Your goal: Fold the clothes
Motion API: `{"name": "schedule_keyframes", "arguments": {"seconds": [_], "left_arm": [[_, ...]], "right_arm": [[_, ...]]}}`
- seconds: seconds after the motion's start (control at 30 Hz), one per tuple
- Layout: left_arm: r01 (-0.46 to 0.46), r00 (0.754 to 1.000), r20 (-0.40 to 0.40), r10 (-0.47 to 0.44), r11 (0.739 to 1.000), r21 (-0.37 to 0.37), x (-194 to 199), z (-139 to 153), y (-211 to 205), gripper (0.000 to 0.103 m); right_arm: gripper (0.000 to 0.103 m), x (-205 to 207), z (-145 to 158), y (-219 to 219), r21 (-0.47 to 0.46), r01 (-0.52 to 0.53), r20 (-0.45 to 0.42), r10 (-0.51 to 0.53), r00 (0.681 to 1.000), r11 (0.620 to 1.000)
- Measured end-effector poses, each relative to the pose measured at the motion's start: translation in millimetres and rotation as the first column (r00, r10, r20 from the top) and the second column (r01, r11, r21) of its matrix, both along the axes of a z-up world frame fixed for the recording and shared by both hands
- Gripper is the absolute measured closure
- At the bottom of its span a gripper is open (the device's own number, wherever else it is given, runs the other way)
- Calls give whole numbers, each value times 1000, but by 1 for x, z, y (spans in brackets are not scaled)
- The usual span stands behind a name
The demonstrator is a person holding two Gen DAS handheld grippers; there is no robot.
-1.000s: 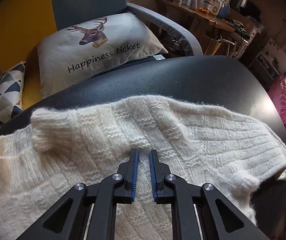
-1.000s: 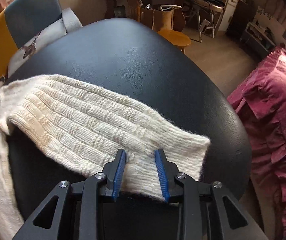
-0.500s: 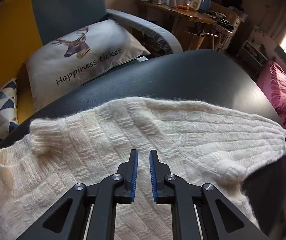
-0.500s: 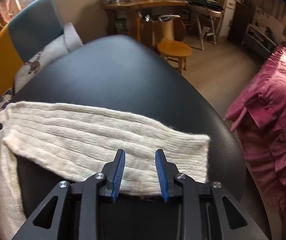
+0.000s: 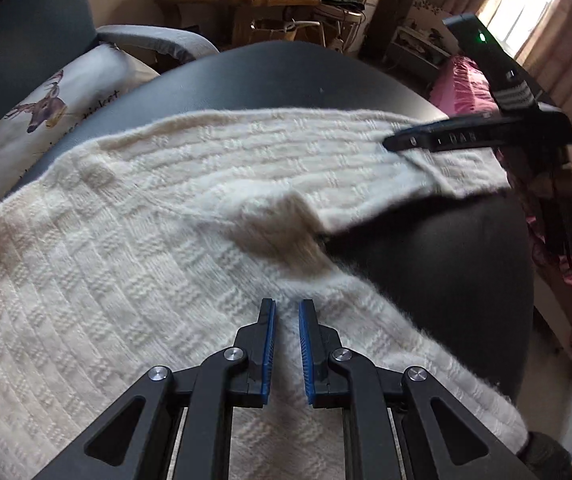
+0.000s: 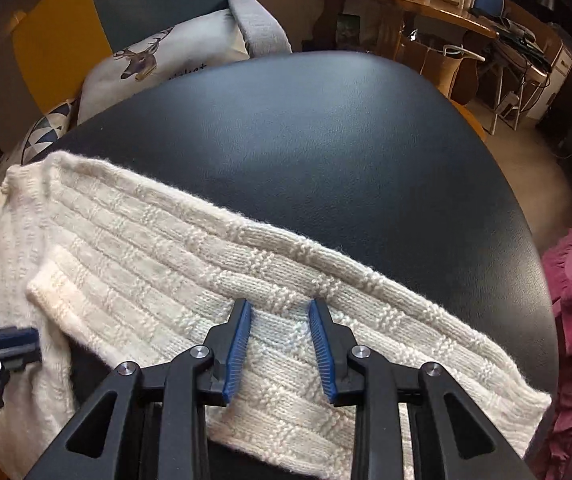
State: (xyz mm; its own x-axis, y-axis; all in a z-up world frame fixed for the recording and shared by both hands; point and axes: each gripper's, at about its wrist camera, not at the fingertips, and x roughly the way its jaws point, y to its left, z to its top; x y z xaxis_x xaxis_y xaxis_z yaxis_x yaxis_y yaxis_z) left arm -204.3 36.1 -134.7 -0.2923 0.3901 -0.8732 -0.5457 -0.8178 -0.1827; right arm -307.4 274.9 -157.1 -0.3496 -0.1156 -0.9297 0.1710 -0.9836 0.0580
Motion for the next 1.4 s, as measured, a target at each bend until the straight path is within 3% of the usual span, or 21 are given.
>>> {"name": "schedule_keyframes", "arguments": {"seconds": [0.17,0.4,0.5,0.57,0.63,0.73,0.83,0.93,1.0,1.07,1.2,1.27,1.33,1.4], "left_arm": [[22,999,36,-23,999,28,5,-10,0,91],[80,996,29,-81,997,22,18,-11,11,91],[30,996,76,-38,995,96,5,-4,-4,91],[-30,999,48,24,992,122,-4,9,-28,91],[-102,995,18,101,984,143,-15,21,-57,91],[-257,965,-25,262,959,117,-37,32,-115,91],[-443,892,-79,445,896,40,-55,36,-185,91],[-546,835,-99,541,837,-31,-63,31,-240,91],[-576,815,-128,565,812,-87,-62,23,-256,91],[-600,798,-144,585,793,-108,-60,19,-270,91],[-609,791,-138,596,789,-88,-57,10,-281,91],[-613,789,-130,600,783,-106,-59,0,-283,91],[-623,781,-132,610,773,-117,-57,-6,-288,90],[-637,769,-137,624,765,-90,-52,-8,-292,90]], "right_arm": [[73,-4,3,-1,30,10,-23,-9,1000,1000],[73,-4,12,-4,63,16,-61,-12,998,998],[73,-4,16,-5,77,19,-77,-13,997,997],[73,-4,21,-9,72,12,-93,-5,996,997],[73,2,33,-28,0,-45,-123,45,991,999],[73,7,42,-74,-102,-170,-157,153,976,980],[73,8,42,-130,-180,-301,-170,272,947,936],[73,12,36,-182,-213,-391,-161,363,918,895],[73,7,35,-211,-213,-426,-163,398,903,879],[73,-3,33,-236,-229,-447,-160,419,894,865],[73,-18,29,-281,-270,-490,-150,467,872,829],[73,-27,20,-303,-211,-498,-131,480,867,841],[74,-36,6,-311,-101,-455,-101,446,889,885],[75,-45,2,-302,-116,-399,-89,391,916,909]]}}
